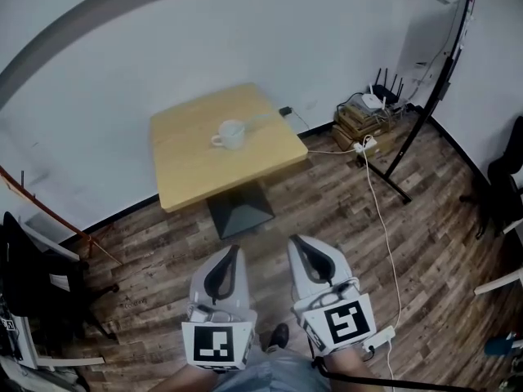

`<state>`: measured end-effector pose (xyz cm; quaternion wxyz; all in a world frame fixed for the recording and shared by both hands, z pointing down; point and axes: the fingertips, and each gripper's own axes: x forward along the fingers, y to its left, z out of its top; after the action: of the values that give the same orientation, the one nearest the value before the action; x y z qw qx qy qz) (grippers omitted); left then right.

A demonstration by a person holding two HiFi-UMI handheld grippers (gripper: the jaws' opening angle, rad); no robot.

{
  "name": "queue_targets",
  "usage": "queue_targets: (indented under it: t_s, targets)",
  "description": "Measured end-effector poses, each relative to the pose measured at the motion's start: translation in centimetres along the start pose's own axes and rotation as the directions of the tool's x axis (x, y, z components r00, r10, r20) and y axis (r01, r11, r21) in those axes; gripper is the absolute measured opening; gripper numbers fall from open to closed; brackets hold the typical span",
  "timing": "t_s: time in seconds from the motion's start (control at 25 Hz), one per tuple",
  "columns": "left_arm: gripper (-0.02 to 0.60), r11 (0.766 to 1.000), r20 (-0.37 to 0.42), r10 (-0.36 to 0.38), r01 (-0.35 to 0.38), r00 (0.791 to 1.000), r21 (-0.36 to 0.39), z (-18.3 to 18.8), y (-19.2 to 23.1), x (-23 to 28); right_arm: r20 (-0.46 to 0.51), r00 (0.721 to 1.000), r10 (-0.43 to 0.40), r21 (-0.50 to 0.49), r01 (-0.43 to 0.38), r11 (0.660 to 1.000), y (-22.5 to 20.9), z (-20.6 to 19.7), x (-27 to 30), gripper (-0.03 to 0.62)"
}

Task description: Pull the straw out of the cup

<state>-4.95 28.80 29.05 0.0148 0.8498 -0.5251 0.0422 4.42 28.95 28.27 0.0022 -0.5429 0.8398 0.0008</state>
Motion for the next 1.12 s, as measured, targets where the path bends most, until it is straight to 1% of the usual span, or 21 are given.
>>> queue_targets:
  t_s: [0.08, 0.2, 0.28, 0.4, 0.48, 0.68, 0.92, 1.12]
  targets:
    - [0.020, 1.000, -0.021, 0.005, -0.005, 1.000, 0.006, -0.8, 0.0, 0.2, -0.012, 1.000, 0.009, 0.017, -0.008, 1.000, -0.3, -0.7, 0.1, 0.006]
    - [0.020, 1.000, -0.020, 0.010, -0.010, 1.000, -0.004, -0.9, 0.1, 1.0, -0.026, 0.999, 0.018, 0.036, -0.017, 0.999, -0.6, -1.4, 0.6, 0.006]
    - [0.020, 1.000, -0.034, 0.011, -0.012, 0.999, -0.009, -1.3, 0.4, 1.8, -0.036, 0.999, 0.025, 0.052, -0.023, 0.998, -0.9, -1.9, 1.3, 0.006]
    - [0.020, 1.000, -0.056, 0.007, -0.007, 0.998, -0.010, -2.2, 1.2, 3.5, -0.056, 0.998, 0.033, 0.069, -0.029, 0.997, -1.6, -2.8, 2.9, 0.006]
    - [0.020, 1.000, -0.051, -0.004, 0.003, 0.999, -0.016, -2.3, 1.8, 5.3, -0.065, 0.997, 0.031, 0.065, -0.027, 0.997, -2.4, -3.1, 4.4, 0.006]
    - [0.020, 0.998, -0.042, -0.011, 0.008, 0.999, -0.055, -1.8, 3.7, 10.5, -0.083, 0.996, 0.033, 0.056, -0.029, 0.998, -4.7, -3.1, 9.1, 0.006]
    - [0.020, 0.998, -0.025, -0.007, 0.005, 1.000, -0.067, -0.9, 7.9, 16.9, -0.092, 0.995, 0.049, 0.040, -0.045, 0.998, -6.7, -2.8, 16.6, 0.007]
    - [0.020, 0.997, 0.008, -0.017, 0.018, 1.000, -0.074, 0.3, 10.8, 20.6, -0.078, 0.996, 0.054, 0.012, -0.053, 0.999, -7.4, -2.0, 21.7, 0.007]
